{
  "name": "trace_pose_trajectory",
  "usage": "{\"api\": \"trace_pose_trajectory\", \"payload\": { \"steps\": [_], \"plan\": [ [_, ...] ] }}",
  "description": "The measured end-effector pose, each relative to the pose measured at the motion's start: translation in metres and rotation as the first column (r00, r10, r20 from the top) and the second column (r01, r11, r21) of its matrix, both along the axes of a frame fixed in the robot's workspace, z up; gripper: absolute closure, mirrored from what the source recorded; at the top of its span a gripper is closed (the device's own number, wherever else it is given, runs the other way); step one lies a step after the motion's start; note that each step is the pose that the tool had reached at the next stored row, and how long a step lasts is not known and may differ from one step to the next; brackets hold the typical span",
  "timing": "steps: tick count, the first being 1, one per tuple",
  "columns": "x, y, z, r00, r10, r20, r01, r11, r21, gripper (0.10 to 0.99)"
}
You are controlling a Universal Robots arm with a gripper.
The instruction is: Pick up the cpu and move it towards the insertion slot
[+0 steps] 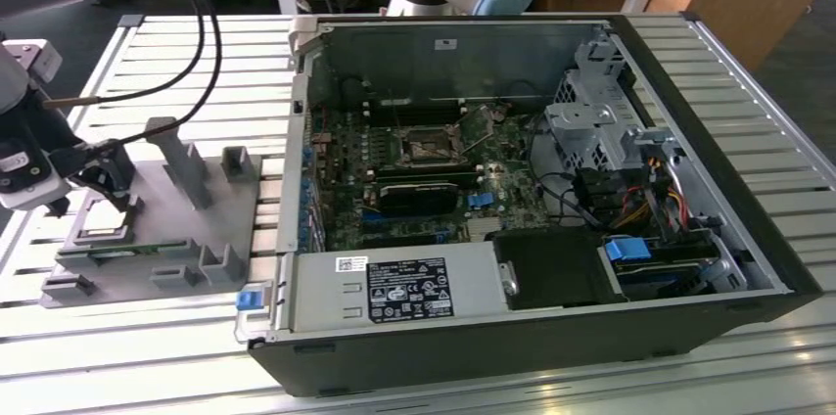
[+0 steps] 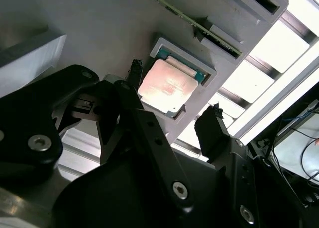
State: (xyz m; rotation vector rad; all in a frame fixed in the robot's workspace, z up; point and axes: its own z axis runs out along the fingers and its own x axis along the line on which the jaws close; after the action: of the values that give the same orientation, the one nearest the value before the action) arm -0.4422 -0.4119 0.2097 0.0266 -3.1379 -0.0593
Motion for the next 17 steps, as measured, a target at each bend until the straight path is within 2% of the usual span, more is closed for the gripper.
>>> {"api": "trace_pose_trajectory", "payload": {
  "steps": [17],
  "plan": [
    [0.0014,0.0000,-0.0162,1.0000,0.000,-0.0001,0.000,1.0000,0.000,0.380]
  ]
}}
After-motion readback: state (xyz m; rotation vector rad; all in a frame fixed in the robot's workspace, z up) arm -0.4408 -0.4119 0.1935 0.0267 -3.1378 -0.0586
